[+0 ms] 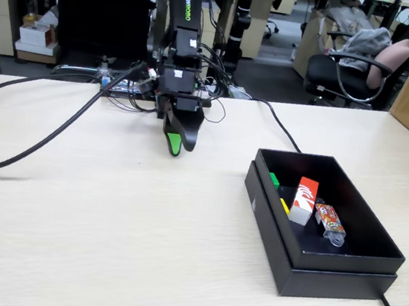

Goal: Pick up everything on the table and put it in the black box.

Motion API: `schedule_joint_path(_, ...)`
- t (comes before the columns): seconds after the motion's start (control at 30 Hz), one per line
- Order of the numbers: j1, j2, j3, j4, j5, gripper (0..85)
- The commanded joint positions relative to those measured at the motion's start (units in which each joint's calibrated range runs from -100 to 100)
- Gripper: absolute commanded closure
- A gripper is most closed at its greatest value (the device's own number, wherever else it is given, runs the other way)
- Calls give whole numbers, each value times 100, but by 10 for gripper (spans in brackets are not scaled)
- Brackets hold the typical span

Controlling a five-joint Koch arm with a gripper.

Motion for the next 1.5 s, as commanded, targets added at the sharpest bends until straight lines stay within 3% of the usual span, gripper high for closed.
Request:
schedule_joint_path(0.0, 122, -202, 35, 283, 288, 384)
schedule_joint_path(0.3, 244, -179, -726, 1000, 552, 371)
schedule_joint_path(1.47, 230, -615, -2032, 1968, 547, 372)
